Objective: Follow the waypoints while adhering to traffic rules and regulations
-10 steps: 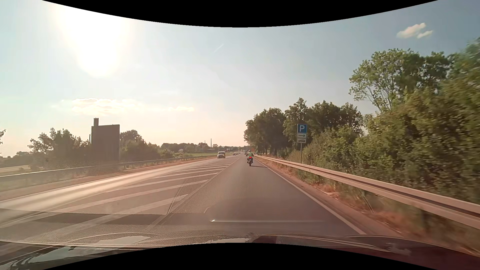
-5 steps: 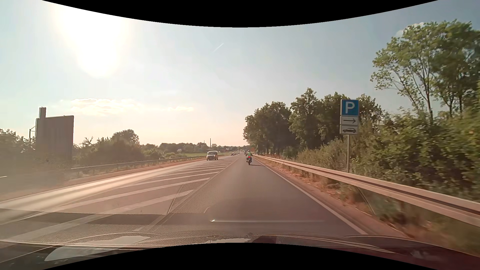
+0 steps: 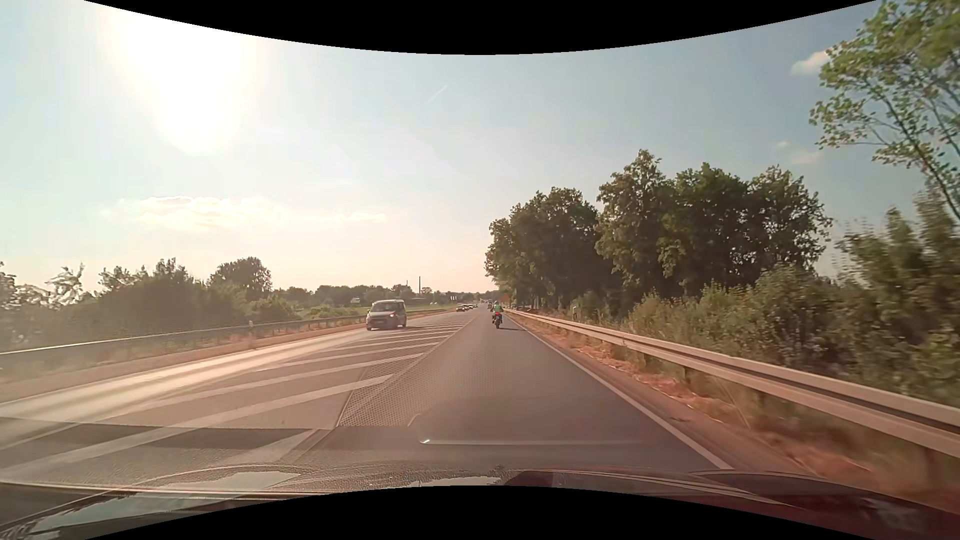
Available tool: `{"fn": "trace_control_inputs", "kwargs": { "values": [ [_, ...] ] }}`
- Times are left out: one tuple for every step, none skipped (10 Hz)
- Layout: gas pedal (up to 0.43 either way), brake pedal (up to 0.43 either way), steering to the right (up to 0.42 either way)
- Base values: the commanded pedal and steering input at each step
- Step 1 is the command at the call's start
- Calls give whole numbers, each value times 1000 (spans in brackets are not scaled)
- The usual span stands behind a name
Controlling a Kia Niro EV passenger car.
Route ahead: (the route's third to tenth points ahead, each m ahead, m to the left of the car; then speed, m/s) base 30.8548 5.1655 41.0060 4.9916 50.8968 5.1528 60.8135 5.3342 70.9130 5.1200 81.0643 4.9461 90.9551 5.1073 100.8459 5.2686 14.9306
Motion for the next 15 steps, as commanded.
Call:
{"fn": "trace_control_inputs", "kwargs": {
  "values": [
    [220,0,-1],
    [220,0,-5],
    [220,0,-11],
    [209,0,-8],
    [209,0,-5],
    [209,0,-5],
    [209,0,-4],
    [209,0,-4],
    [209,0,-4],
    [197,0,-3],
    [197,0,-3],
    [197,0,-2],
    [197,0,0],
    [189,0,0],
    [177,0,0]
  ]
}}
